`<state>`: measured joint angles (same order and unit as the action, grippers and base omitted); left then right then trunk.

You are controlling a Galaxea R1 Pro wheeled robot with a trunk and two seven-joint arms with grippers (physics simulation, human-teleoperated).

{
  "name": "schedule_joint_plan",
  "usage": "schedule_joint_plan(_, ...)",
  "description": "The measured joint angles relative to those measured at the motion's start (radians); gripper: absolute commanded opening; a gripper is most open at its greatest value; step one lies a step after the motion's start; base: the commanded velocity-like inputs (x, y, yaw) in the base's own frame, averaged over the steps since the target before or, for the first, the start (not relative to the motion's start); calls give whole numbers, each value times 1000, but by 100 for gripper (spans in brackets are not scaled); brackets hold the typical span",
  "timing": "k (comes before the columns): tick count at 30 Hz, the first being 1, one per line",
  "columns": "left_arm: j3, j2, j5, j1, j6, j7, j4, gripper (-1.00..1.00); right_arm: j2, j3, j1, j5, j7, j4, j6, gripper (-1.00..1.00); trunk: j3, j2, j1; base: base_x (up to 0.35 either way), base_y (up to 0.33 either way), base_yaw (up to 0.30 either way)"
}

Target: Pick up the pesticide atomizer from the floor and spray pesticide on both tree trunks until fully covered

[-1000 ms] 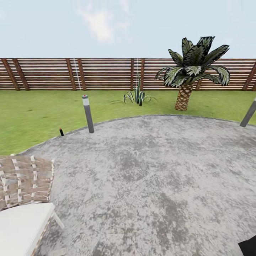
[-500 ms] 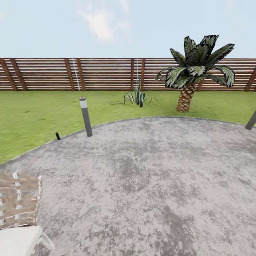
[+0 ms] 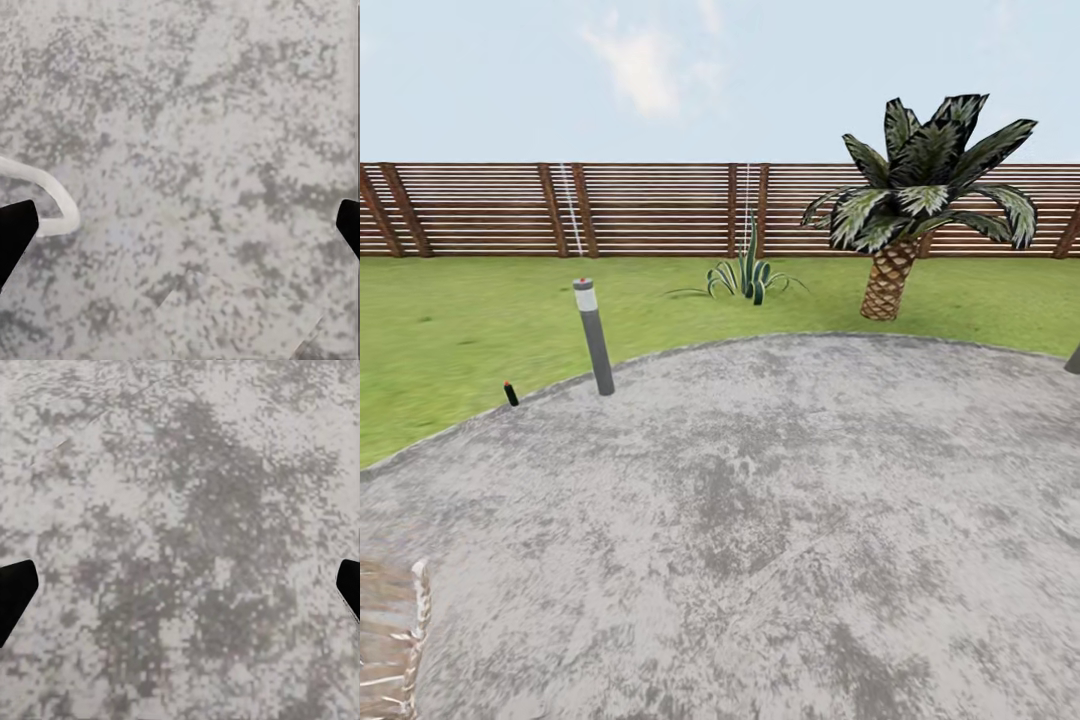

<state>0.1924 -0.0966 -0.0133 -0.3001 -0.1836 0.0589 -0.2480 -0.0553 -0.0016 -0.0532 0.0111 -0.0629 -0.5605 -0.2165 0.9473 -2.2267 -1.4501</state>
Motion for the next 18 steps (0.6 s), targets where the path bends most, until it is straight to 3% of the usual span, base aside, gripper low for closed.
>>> schedule_joint_plan(18, 0, 0, -1, 0, 0, 0, 0, 100, 0, 0, 0, 0, 0, 0, 0, 100, 0, 0, 0, 340, 0, 0)
